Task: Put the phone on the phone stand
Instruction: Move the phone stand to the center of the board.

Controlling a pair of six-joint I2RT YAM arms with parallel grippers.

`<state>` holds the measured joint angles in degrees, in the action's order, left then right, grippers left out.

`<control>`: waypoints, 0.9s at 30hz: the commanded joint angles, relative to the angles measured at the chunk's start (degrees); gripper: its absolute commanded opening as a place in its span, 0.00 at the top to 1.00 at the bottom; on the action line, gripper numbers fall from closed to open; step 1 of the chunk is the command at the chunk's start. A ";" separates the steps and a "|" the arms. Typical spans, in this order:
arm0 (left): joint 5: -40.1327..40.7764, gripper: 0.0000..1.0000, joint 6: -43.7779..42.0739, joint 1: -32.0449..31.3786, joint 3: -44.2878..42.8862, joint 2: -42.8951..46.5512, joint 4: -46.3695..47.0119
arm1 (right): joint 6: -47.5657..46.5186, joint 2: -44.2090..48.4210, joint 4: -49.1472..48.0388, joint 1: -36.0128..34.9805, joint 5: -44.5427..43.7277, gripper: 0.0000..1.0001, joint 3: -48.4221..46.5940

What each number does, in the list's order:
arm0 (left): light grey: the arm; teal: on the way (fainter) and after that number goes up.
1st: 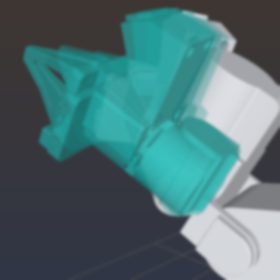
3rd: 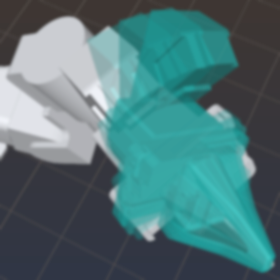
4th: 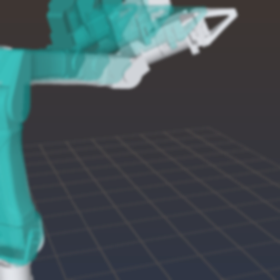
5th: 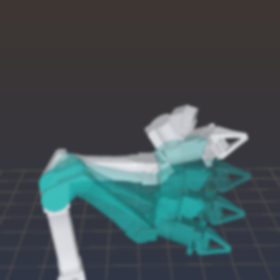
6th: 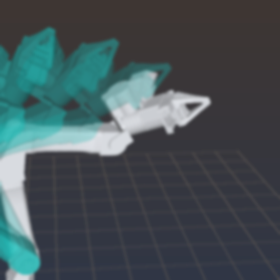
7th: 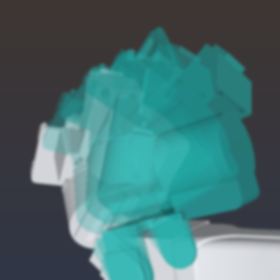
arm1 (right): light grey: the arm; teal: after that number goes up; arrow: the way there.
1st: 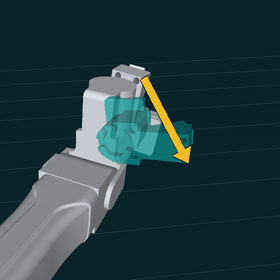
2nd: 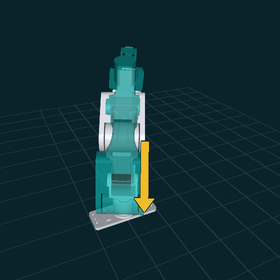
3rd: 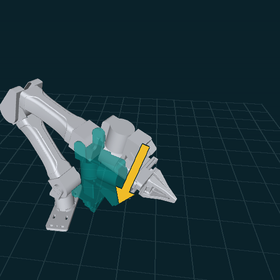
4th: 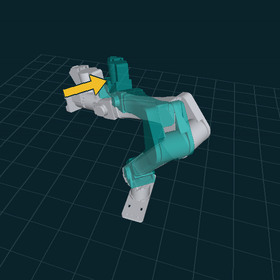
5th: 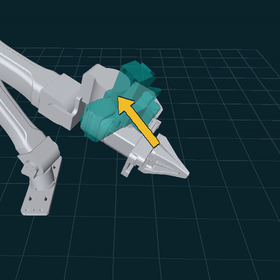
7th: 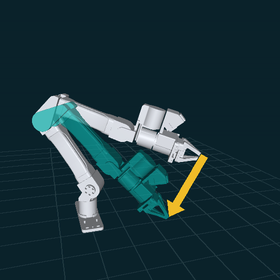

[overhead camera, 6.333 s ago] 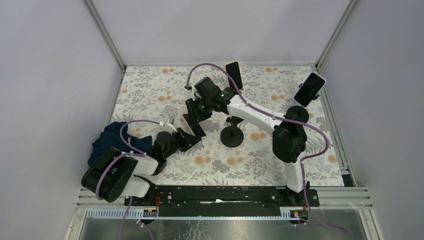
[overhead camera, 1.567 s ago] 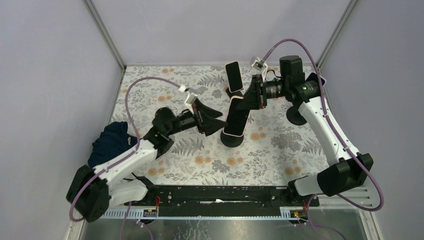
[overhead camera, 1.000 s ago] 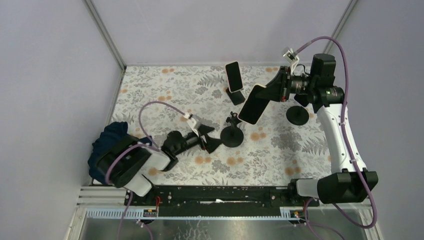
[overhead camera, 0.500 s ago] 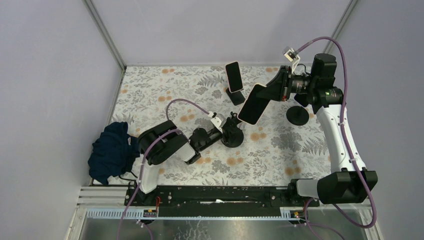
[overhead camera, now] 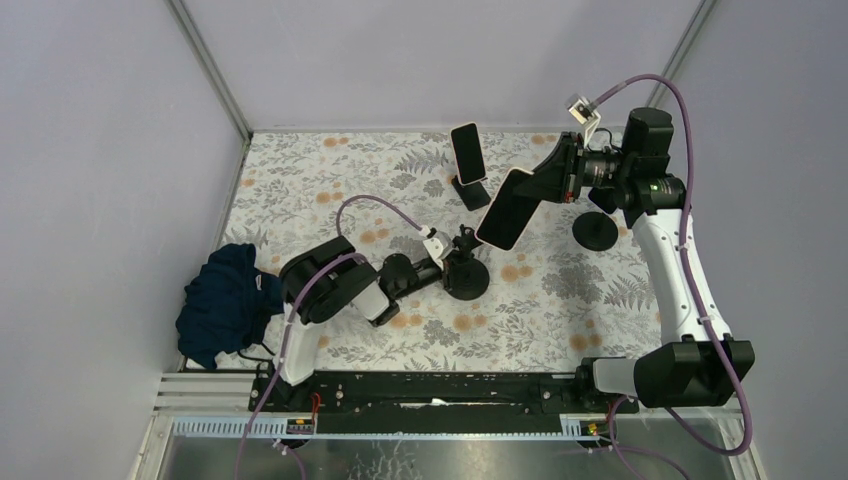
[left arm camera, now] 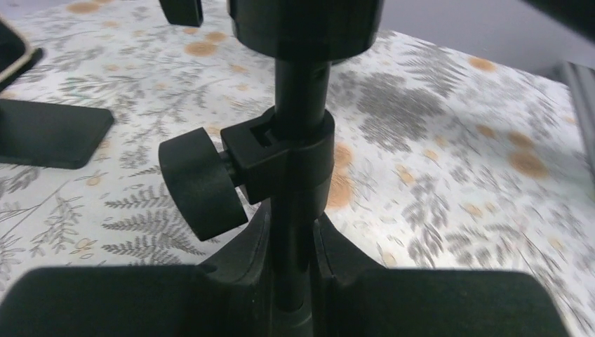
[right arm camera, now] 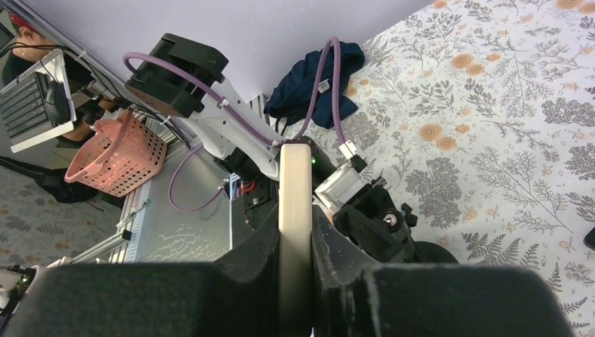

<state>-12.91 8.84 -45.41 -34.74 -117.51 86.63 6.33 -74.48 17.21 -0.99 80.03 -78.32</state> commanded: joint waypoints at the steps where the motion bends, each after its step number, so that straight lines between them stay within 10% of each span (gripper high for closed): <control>1: -18.05 1.00 -0.64 3.87 3.60 2.78 5.13 | 1.56 1.67 -3.09 0.38 2.46 1.00 0.25; 10: -45.41 0.98 -5.25 13.45 7.12 3.94 1.91 | 4.45 1.77 -7.40 -1.18 3.29 1.00 2.67; 19: -36.47 0.48 0.63 15.08 10.77 10.25 2.80 | 5.54 1.80 -8.96 -1.98 3.24 1.00 3.44; 27: -25.40 0.37 5.93 13.58 23.97 30.16 -6.04 | 0.96 1.02 -4.92 -3.93 2.52 1.00 1.24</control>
<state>-45.08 11.35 -30.76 -16.38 -95.46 84.82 9.89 -74.48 11.44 -3.33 80.64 -74.37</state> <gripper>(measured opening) 0.623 0.200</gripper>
